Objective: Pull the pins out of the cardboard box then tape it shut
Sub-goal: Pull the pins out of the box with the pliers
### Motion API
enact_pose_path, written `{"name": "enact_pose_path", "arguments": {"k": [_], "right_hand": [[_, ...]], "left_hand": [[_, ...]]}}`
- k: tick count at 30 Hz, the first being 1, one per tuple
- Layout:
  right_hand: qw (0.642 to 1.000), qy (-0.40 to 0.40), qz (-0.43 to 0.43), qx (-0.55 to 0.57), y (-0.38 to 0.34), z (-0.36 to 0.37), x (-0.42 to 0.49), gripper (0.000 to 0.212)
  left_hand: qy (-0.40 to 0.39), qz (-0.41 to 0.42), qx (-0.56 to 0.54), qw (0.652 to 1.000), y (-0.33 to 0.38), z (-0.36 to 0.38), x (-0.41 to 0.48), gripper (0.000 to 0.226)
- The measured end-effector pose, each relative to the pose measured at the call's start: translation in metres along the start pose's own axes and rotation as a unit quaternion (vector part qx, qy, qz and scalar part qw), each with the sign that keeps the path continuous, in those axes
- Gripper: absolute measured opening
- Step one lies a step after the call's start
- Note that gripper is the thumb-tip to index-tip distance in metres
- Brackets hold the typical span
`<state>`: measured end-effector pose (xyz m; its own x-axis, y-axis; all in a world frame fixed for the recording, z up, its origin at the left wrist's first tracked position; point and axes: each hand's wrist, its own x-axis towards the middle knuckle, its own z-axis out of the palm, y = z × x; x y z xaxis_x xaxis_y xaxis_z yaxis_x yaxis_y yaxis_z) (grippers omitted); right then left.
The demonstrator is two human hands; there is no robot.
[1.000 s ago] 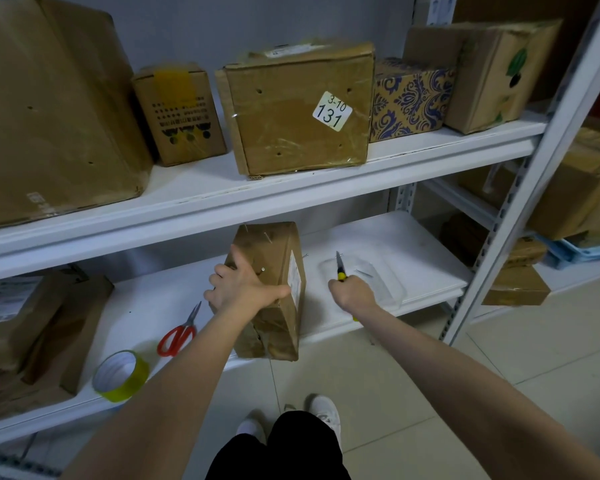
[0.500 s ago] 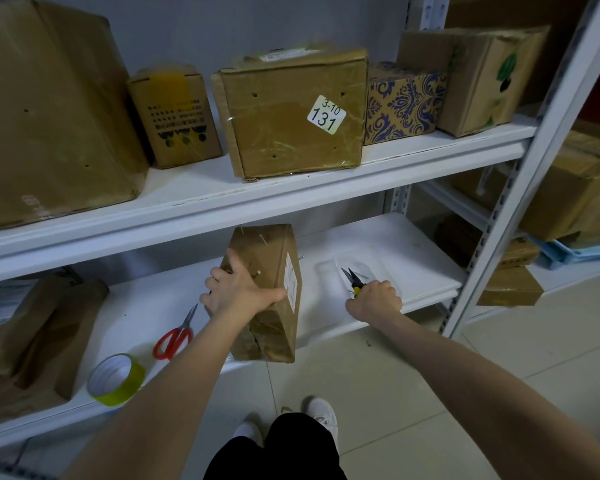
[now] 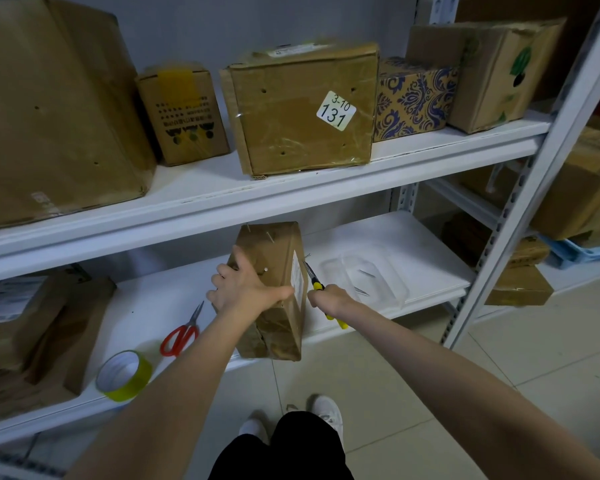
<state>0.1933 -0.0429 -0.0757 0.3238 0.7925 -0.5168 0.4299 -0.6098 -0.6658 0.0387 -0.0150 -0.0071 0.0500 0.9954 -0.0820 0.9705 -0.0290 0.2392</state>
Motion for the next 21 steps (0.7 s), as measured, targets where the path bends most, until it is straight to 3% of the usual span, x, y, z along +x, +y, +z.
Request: {"name": "enact_pose_path", "arguments": {"k": [15, 21], "right_hand": [[0.996, 0.020, -0.027, 0.082, -0.022, 0.012, 0.008, 0.021], [0.965, -0.060, -0.017, 0.254, -0.019, 0.005, 0.004, 0.012]], "left_hand": [[0.008, 0.006, 0.008, 1.000, -0.001, 0.000, -0.001, 0.124], [0.011, 0.007, 0.011, 1.000, -0.001, 0.000, -0.001, 0.123]]}}
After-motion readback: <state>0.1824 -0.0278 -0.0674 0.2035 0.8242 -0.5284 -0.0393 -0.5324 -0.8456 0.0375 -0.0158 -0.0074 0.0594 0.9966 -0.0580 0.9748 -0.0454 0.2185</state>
